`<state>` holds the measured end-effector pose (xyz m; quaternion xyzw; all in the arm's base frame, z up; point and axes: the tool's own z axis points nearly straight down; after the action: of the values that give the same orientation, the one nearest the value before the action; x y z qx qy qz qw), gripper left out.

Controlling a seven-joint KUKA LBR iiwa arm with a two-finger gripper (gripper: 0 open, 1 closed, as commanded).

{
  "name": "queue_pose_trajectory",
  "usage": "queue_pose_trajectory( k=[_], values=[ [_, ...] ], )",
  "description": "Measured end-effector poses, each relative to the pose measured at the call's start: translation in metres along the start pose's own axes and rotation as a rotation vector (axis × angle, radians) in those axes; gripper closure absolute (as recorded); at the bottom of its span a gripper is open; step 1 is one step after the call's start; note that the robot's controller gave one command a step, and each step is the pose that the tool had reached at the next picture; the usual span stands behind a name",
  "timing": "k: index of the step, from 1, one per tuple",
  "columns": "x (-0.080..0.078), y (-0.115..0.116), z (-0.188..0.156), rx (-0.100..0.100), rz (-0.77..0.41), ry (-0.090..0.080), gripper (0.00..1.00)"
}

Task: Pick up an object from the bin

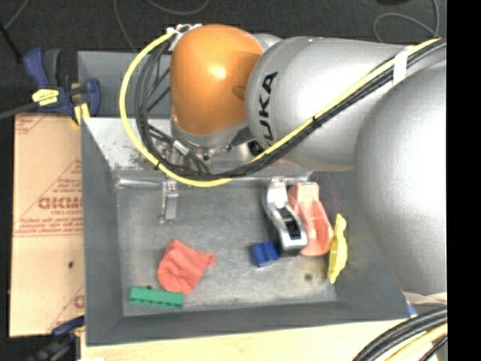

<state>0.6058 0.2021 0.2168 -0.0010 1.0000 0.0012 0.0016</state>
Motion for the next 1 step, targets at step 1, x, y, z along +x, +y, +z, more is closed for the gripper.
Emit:
queue_pose_trajectory(
  k=[1],
  values=[
    [0.0141,-0.0101,0.0159,-0.001,-0.113,-0.005,0.00]
  ],
)
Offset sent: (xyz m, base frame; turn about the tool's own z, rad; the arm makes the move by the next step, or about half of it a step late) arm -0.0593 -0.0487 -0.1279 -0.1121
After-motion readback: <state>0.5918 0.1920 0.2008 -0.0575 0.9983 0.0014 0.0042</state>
